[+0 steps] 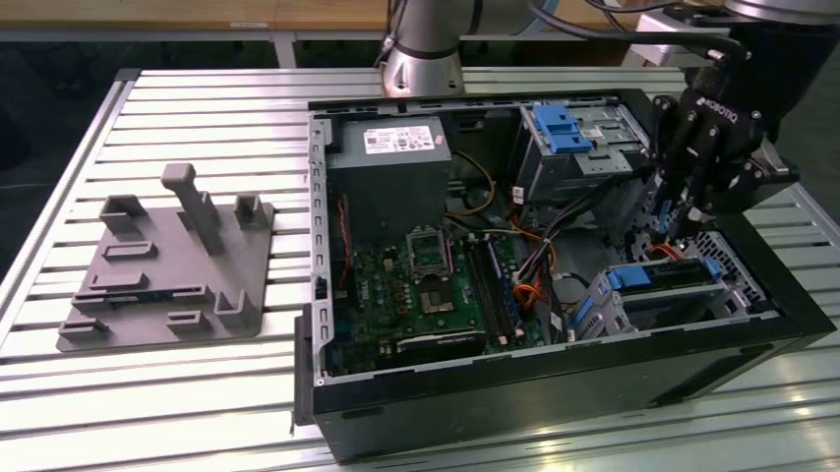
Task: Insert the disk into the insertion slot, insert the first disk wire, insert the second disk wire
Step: 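Insert the second disk wire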
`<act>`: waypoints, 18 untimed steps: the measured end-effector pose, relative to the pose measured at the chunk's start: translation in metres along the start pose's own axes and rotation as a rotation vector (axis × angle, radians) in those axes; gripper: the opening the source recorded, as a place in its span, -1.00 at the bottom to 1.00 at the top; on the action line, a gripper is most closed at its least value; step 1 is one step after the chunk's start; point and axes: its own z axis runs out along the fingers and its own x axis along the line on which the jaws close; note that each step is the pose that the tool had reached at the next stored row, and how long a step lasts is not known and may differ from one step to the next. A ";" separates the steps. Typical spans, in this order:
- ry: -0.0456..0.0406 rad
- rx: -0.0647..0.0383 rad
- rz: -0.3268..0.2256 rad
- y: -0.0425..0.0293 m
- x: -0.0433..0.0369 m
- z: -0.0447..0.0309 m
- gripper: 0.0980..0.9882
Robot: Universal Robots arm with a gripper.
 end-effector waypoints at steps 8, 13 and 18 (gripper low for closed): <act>0.0151 -0.001 -0.007 -0.0001 -0.0035 0.0026 -0.34; 0.0150 -0.001 -0.009 -0.0002 -0.0066 0.0052 -0.34; 0.0165 -0.001 -0.009 -0.0002 -0.0075 0.0074 -0.34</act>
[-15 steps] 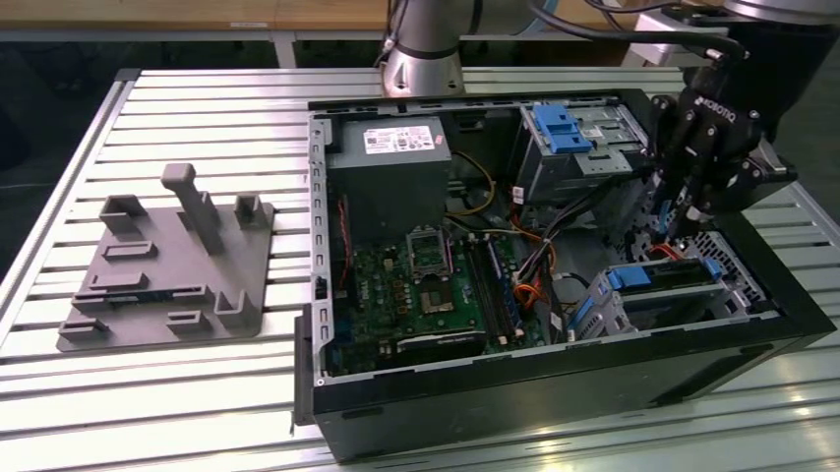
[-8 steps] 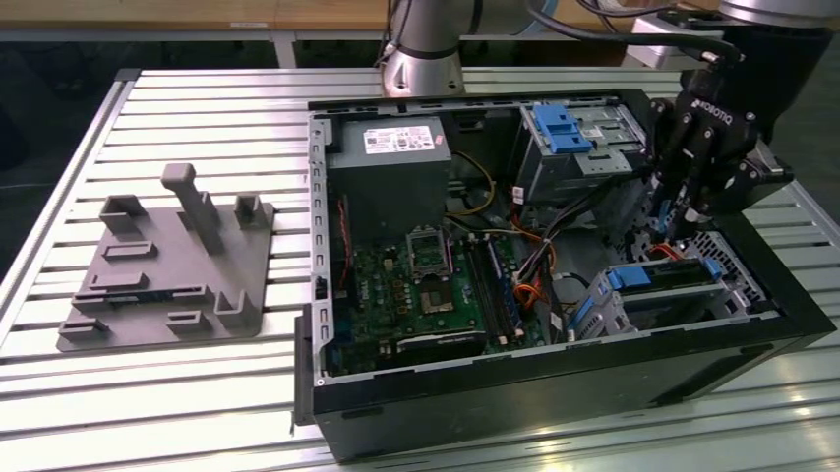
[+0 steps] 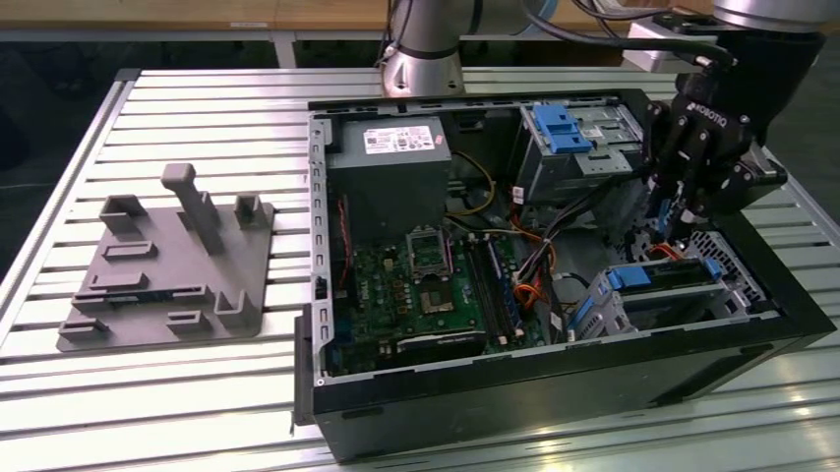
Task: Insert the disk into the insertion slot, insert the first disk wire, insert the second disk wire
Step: 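Insert the second disk wire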
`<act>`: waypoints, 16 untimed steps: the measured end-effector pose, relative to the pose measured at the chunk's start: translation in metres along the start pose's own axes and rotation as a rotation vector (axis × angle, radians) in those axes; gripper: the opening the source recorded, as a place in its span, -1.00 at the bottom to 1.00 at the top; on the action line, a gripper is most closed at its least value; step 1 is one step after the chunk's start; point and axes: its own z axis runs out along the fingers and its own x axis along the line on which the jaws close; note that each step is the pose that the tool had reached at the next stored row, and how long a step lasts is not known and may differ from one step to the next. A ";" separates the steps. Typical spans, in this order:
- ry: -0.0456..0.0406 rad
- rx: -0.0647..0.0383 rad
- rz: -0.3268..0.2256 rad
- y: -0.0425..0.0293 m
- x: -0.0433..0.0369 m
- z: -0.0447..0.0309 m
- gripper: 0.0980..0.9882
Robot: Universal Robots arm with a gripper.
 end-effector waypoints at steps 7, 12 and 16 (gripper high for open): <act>0.0065 -0.002 0.000 0.0000 -0.0006 0.0029 -0.34; 0.0312 -0.004 -0.001 0.0000 -0.0008 0.0040 -0.34; 0.0406 -0.005 -0.001 0.0004 -0.0015 0.0063 -0.34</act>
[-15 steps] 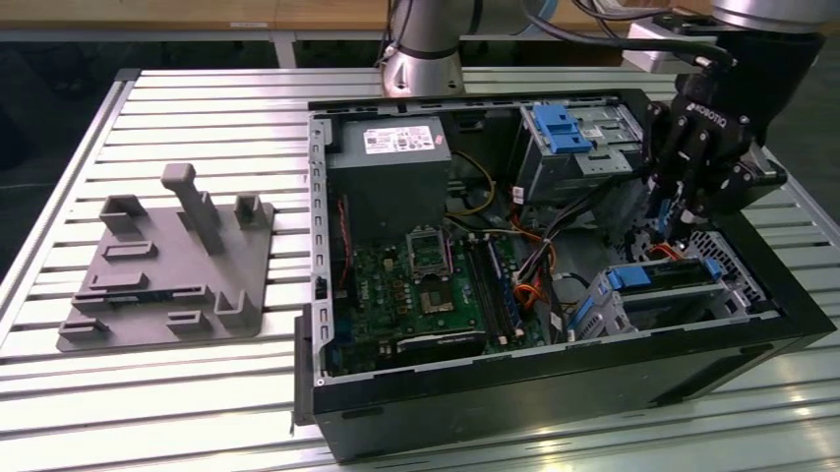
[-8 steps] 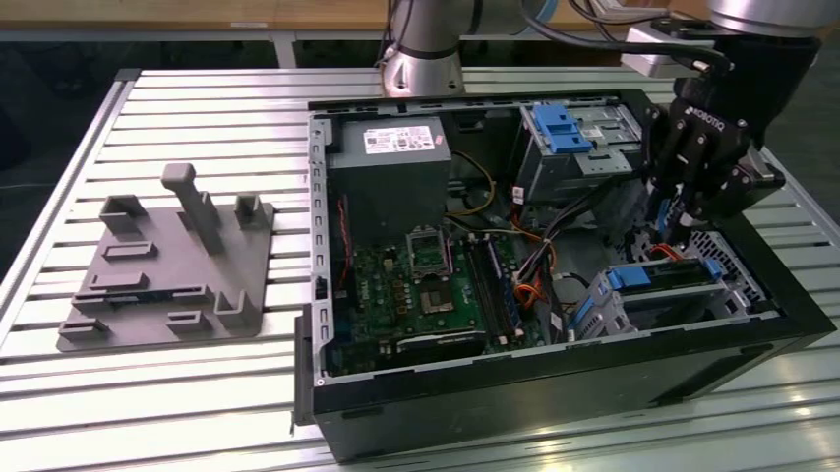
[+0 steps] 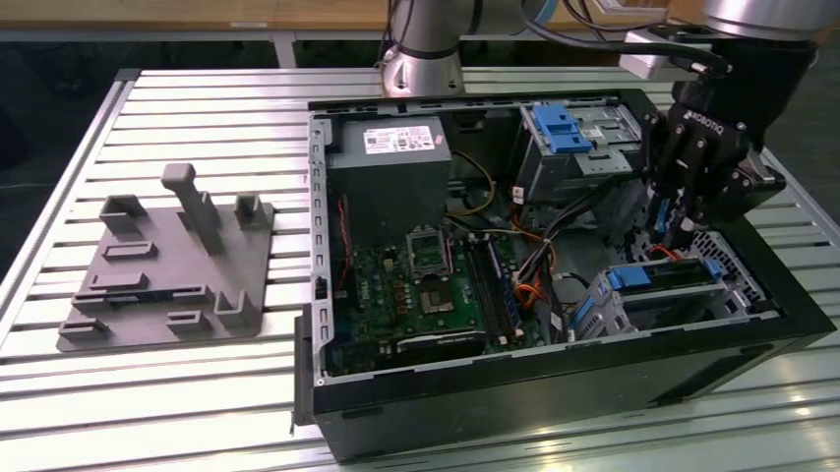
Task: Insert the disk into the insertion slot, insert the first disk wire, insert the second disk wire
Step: 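Insert the second disk wire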
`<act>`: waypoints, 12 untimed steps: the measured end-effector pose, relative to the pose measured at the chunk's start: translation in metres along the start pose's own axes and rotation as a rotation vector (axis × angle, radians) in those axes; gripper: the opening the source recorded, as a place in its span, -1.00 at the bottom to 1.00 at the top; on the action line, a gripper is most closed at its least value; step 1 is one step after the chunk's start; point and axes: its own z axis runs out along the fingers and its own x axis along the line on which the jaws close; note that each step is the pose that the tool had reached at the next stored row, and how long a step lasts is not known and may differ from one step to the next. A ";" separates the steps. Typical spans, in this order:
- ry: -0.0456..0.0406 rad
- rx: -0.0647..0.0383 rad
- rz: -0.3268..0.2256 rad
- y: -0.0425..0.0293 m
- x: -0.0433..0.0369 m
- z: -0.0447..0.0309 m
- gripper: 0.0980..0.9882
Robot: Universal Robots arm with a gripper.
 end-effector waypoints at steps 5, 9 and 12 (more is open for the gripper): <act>0.0100 0.000 0.000 0.0002 -0.0005 0.0004 -0.34; 0.0163 -0.001 0.000 0.0003 -0.0016 0.0004 -0.37; 0.0180 -0.001 0.000 0.0004 -0.0025 0.0007 -0.53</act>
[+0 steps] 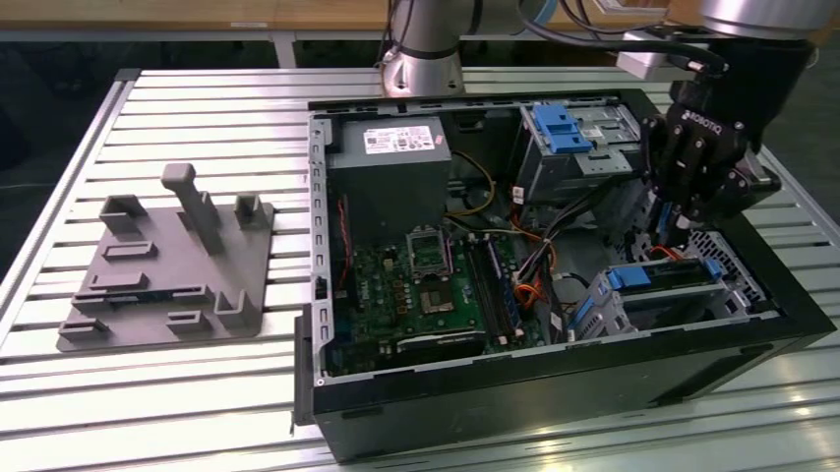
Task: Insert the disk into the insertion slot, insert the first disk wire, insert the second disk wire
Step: 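Insert the second disk wire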
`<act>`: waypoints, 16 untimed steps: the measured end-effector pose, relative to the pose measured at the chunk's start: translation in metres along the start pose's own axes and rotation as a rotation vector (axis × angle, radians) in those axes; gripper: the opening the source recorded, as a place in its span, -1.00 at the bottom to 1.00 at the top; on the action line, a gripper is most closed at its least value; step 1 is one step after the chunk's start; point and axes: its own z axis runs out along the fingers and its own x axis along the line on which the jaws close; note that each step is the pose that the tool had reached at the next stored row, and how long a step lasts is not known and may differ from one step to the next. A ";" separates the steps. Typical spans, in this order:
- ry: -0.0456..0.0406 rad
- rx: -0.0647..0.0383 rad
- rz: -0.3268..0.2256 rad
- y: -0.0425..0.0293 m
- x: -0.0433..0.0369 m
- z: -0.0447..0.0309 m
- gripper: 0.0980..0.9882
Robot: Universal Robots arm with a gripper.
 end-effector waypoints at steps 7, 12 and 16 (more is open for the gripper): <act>0.0003 0.000 0.000 0.0005 -0.0012 0.0003 -0.53; 0.0003 0.000 0.000 0.0005 -0.0017 0.0004 -0.73; 0.0000 0.000 0.000 0.0005 -0.0018 0.0005 -0.73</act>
